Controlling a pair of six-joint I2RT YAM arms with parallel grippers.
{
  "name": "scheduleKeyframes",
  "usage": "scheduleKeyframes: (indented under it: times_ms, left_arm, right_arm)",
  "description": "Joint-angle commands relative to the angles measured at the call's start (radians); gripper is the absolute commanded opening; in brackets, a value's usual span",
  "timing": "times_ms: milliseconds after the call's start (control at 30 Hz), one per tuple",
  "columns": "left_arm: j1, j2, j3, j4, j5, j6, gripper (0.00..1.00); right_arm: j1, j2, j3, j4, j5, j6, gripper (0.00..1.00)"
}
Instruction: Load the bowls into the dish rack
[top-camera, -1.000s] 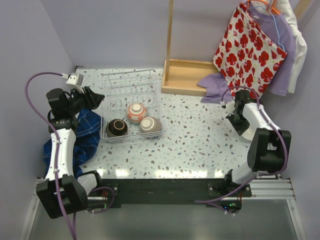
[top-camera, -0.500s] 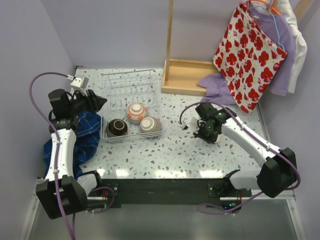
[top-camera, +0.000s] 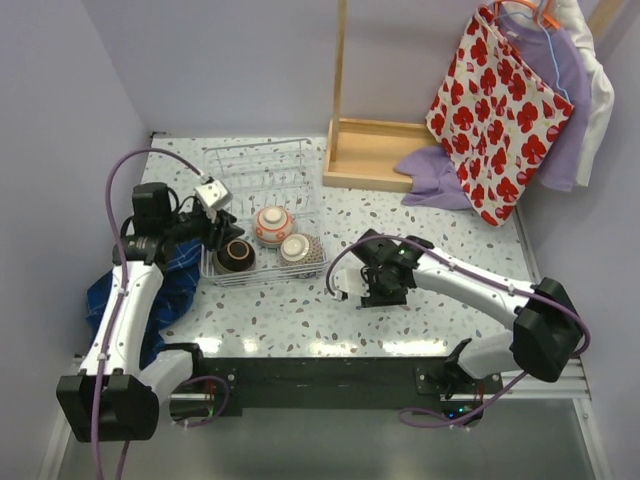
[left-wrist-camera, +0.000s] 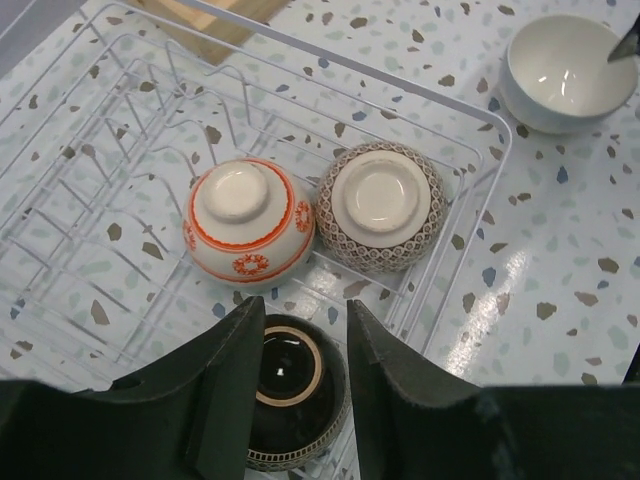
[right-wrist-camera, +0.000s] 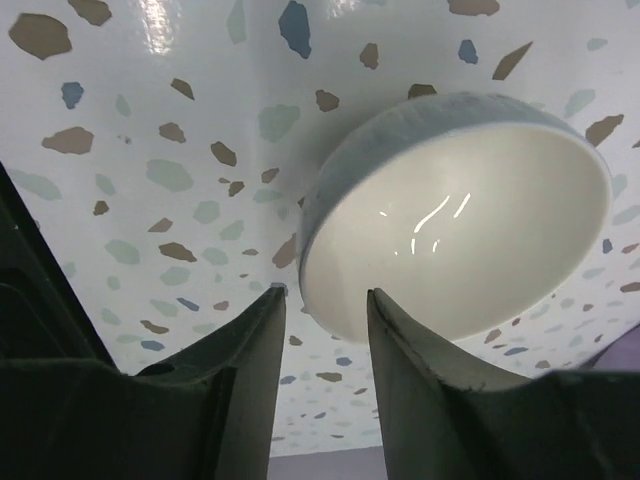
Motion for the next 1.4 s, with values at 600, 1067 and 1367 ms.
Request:
scheduleKeyframes:
  times_ms: [600, 1067, 1367]
  left_arm:
    - [-0.729, 0.278, 0.127, 0.095, -0.274, 0.278, 0.49]
    - [-1.042, 0.598, 0.308, 0.271, -0.379, 0.172, 0.48]
    - [-1.117, 0.789, 0.442, 0.294, -0.407, 0.056, 0.47]
  right_arm:
    - [-0.591, -0.386, 0.255, -0.040, 0.022, 0.603, 0.65]
    - [-0.691, -0.428, 0.192, -0.056, 0.048, 0.629, 0.68]
    - [-0.694, -0.455, 0.221, -0.042, 0.094, 0.660, 0.72]
